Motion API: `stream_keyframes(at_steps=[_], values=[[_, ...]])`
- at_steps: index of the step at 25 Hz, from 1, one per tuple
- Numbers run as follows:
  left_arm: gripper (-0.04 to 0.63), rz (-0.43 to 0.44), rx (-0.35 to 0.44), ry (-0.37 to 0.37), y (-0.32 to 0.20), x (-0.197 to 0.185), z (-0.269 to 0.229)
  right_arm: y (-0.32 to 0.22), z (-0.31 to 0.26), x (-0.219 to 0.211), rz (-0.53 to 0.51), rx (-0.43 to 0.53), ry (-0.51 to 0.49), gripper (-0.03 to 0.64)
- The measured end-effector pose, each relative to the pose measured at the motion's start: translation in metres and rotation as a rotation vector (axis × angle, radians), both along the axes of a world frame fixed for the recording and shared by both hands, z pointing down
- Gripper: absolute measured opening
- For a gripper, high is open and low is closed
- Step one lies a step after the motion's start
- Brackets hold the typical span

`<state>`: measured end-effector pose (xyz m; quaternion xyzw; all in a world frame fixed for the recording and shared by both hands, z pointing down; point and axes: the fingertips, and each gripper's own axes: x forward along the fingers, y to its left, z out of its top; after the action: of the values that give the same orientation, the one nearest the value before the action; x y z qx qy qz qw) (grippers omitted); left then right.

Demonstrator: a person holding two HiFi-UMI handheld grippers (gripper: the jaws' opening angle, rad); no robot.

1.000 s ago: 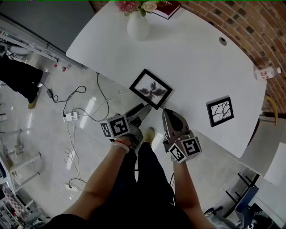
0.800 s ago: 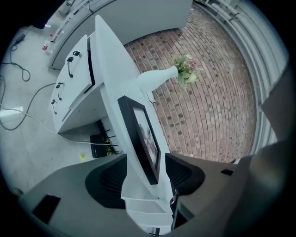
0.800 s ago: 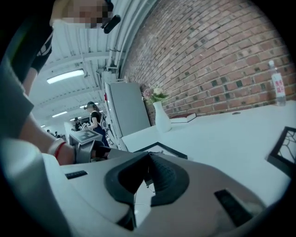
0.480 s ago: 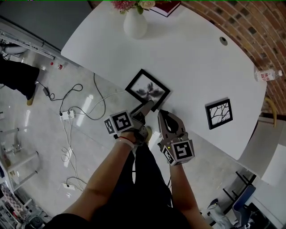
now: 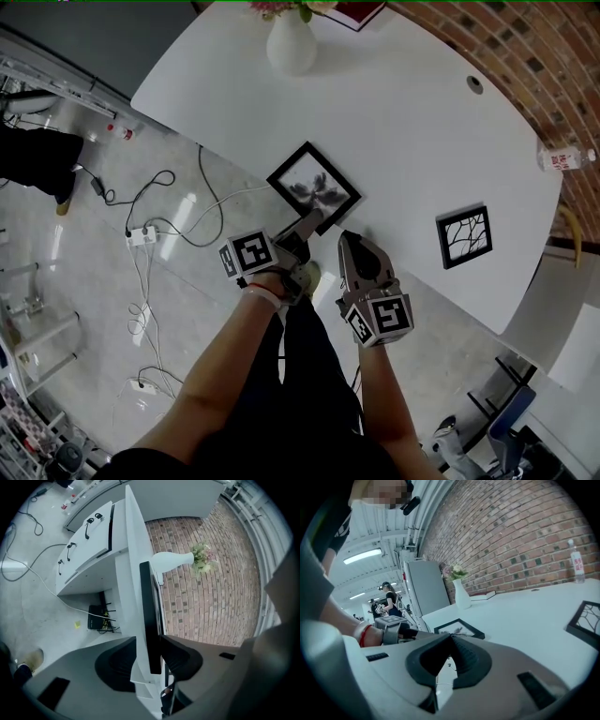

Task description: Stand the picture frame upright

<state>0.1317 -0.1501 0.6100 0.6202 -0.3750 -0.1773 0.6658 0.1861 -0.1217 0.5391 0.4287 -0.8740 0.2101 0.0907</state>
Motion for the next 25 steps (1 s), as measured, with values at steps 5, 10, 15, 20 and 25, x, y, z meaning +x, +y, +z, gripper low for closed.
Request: stream_keyframes(at_steps=[5,10,15,20,25], values=[[0.101,-0.005,0.014,0.019,0.009,-0.010,-0.007,0.001,0.006,0.003,0.058,-0.042,-0.042,0.005],[0.083,0.000,0.020,0.037,0.020,-0.020,-0.008,0.009,0.013,0.000,0.091,-0.084,-0.045,0.005],[0.078,0.011,0.038,0.055,0.031,-0.034,-0.014,0.016,0.025,0.001,0.136,-0.160,-0.063,0.005],[0.074,0.038,0.067,0.096,0.040,-0.041,-0.024,0.022,0.028,-0.001,0.143,-0.198,-0.078,0.033],[0.072,0.074,0.099,0.130,0.046,-0.049,-0.032,0.024,0.027,-0.007,0.144,-0.225,-0.114,0.055]])
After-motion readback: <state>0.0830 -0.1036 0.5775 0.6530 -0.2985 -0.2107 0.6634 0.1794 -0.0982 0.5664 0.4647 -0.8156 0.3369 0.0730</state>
